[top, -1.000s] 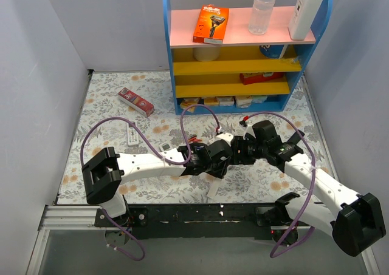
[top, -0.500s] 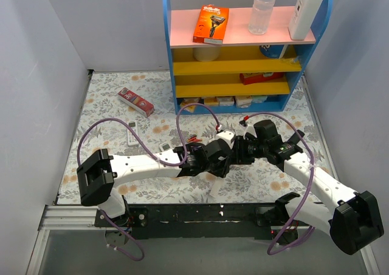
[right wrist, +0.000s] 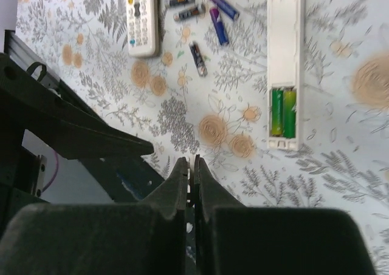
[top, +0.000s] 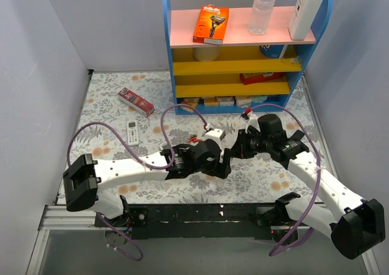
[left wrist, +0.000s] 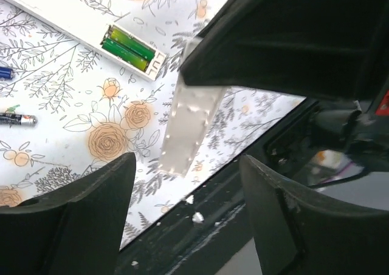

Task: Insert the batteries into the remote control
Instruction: Pick up the battery cover at the center of the board.

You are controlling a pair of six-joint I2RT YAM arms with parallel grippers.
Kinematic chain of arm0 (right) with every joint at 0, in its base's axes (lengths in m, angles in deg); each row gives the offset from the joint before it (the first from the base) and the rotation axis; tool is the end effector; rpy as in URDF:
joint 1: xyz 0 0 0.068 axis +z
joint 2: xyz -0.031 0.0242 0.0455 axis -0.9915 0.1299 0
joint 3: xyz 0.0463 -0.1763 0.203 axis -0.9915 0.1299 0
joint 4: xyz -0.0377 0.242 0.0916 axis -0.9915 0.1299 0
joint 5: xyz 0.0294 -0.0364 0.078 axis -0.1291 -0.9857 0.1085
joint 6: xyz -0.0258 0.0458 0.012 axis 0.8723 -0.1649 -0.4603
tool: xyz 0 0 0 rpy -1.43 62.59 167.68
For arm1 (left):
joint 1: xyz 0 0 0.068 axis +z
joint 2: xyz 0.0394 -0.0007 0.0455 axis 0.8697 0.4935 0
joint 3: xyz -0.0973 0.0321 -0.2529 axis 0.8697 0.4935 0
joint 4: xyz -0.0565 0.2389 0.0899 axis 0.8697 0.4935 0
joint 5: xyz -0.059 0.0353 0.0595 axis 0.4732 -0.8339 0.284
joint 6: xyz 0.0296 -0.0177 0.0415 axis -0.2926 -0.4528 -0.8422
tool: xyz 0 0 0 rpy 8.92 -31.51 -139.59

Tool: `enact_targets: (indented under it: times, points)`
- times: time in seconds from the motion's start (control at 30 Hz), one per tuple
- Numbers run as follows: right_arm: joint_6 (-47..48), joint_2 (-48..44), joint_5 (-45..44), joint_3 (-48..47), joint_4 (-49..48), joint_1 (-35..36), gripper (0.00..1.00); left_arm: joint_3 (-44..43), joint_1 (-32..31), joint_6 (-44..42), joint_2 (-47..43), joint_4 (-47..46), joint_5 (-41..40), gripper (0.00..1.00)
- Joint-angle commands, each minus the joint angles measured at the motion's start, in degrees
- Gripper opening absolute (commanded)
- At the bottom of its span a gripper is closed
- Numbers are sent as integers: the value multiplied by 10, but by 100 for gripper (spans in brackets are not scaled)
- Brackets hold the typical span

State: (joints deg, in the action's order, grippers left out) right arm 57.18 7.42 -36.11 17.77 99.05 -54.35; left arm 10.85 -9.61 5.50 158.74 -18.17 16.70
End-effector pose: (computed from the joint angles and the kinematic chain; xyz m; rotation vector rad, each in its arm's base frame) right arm 0.1786 0.1136 0.2507 -0.3215 2.3725 0.9893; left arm 0.1175 -0.3022 0.2539 -0.2872 2.5587 -0.9523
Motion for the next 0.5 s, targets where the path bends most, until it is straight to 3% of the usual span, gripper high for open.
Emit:
enact_targets:
  times: [0.0,0.23,0.47]
  points:
    - [96,-37,-62,-74,9,-3,1,45,41,73,-89,-59,23,72]
    - [228,-91,-122,-118,-25,-2,1,115,131,230,-186,-153,96,96]
    - [401,-134,-100,-100,-86,16,1,97,184,397,-170,-152,158,98]
